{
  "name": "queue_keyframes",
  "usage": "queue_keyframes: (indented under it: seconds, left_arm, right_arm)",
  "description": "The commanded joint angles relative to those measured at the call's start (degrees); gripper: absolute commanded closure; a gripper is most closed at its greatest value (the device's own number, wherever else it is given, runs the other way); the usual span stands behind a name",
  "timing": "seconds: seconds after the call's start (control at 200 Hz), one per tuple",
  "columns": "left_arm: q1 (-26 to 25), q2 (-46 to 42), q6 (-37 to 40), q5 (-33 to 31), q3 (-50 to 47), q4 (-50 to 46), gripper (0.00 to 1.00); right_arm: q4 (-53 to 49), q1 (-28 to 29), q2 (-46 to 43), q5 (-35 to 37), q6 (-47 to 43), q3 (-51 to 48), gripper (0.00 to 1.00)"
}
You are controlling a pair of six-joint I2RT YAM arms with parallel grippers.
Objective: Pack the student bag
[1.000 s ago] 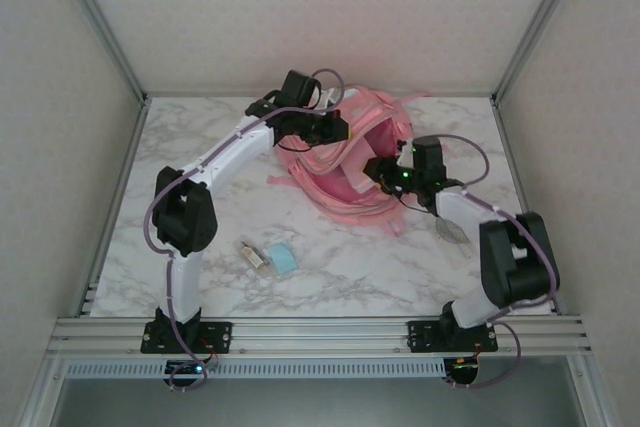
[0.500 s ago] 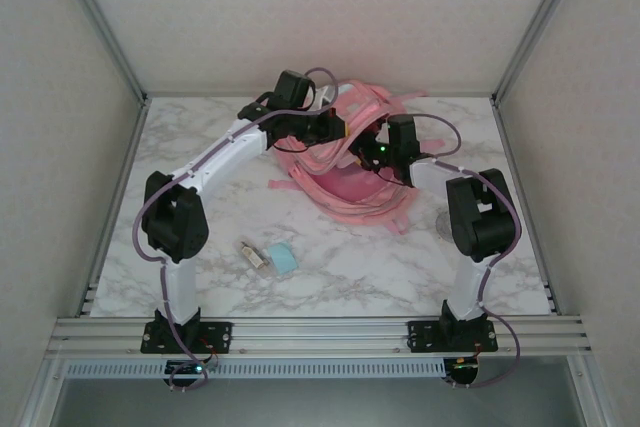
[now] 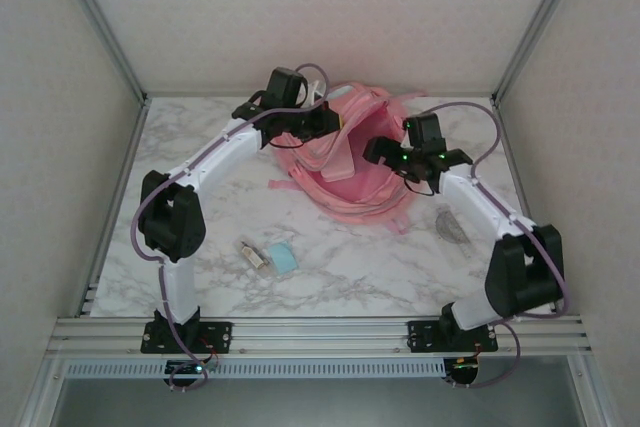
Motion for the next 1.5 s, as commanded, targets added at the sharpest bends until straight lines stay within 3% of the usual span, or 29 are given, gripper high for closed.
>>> queue_keyframes:
  seconds: [0.0,0.11,0.37,0.601,0.776,0.926,1.161,1.296,1.492]
  left_arm:
    - [1.47,-2.51,-0.82,-1.22,-1.25,6.51,1.0]
    - [1.47,-2.62,-0.89,-1.13,-2.88,7.54,1.0]
    - [1.47,-3.04,1.89,-0.48,-3.4,5.76,1.0]
    - [1.47,-3.33,2.29,0.5,-3.83,6.24,1.0]
    - [1.55,-3.41,2.05,0.81,-4.01,6.55,1.0]
    - [1.55,-3.37,1.59,1.15,-3.96,7.01,1.0]
    - [1.56,-2.97,0.71,1.96,-3.92,7.43,1.0]
    - [1.56,-3.08,0.97,1.96,-3.78,7.17,1.0]
    - [1.56,-2.78,0.62,2.29,-3.59,7.17,1.0]
  right_arm:
    - [-14.84,-1.19,-2.4,21.13,-5.42,-4.08,0.01]
    - [-15.34,-5.17,-5.35,25.35,-4.21,-9.27,0.01]
    - [-7.01,-20.29,-7.77,20.85,-1.09,-19.43,0.01]
    - [-0.57,-28.87,-2.99,7.67,-0.2,-23.9,0.01]
    - [2.1,-29.09,-3.37,-1.45,2.82,-28.05,0.01]
    - [4.03,-26.73,-9.03,-8.9,9.58,-33.12,0.01]
    - [-1.49,-16.66,-19.37,-6.48,20.17,-35.33,0.01]
    - [-8.82,-16.45,-23.04,1.26,14.76,-32.95,0.01]
    - [-11.82,-16.4,-18.98,8.49,8.63,-29.72,0.01]
